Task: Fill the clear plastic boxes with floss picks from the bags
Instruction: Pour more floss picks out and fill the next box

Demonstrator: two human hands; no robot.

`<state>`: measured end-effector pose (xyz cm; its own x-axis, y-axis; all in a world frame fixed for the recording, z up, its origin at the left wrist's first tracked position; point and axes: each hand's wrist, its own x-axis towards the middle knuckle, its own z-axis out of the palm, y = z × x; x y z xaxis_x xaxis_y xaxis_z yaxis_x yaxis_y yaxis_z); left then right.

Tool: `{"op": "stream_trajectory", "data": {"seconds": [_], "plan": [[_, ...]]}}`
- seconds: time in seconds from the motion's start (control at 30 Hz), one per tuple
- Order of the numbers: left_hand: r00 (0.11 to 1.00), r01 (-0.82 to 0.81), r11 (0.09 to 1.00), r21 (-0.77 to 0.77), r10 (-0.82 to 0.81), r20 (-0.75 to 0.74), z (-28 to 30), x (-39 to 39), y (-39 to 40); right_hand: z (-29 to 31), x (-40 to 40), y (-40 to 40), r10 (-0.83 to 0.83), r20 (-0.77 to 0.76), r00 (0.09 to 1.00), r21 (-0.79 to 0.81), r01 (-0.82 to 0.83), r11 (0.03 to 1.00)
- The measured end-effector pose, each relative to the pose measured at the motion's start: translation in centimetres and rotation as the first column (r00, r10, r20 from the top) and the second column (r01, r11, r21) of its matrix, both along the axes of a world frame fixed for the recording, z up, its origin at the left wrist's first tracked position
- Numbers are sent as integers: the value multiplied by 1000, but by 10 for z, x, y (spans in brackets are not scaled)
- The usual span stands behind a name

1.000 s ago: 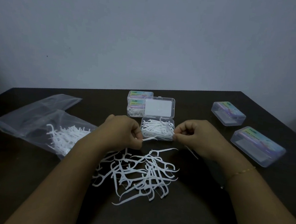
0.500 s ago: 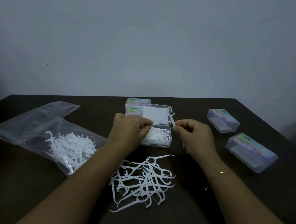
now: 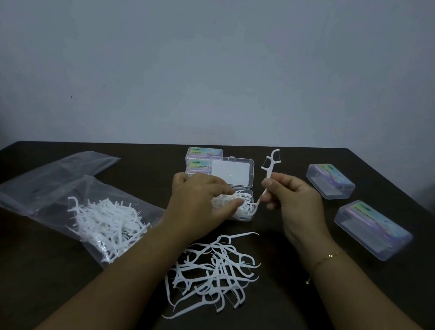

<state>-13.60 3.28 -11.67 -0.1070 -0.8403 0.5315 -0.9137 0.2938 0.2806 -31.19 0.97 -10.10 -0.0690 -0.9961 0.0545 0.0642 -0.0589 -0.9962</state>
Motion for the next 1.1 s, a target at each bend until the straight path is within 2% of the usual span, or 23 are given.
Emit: {"op": "stream_trajectory", "data": {"seconds": [0.23, 0.3, 0.47, 0.6, 0.67, 0.83, 0.97, 1.1], "plan": [[995, 45, 998, 51, -49, 85, -1, -7, 6, 6, 0, 3, 56, 361, 931, 96, -97, 991], [998, 32, 997, 66, -35, 49, -1, -8, 4, 7, 0, 3, 66, 391, 918, 107, -116, 987], [996, 18, 993, 115, -8, -89, 2, -4, 1, 6, 1, 3, 86, 240, 967, 93, -111, 990], [952, 40, 990, 134, 3, -306, 6, -1, 1, 5, -1, 4, 98, -127, 987, 16, -97, 995], [918, 42, 987, 156, 24, -396, 8, 2, 0, 5, -2, 5, 142, -268, 953, -3, -148, 989], [853, 58, 985, 160, 34, -520, 4, 8, -2, -1, 3, 5, 197, -489, 850, -49, -252, 966], [832, 76, 986, 149, 19, -554, 2, 6, -4, -6, 5, 5, 136, -606, 784, -119, -259, 959], [851, 21, 982, 188, 81, -518, 4, 9, -4, -12, 11, 3, -51, -733, 678, -259, -209, 943]]}}
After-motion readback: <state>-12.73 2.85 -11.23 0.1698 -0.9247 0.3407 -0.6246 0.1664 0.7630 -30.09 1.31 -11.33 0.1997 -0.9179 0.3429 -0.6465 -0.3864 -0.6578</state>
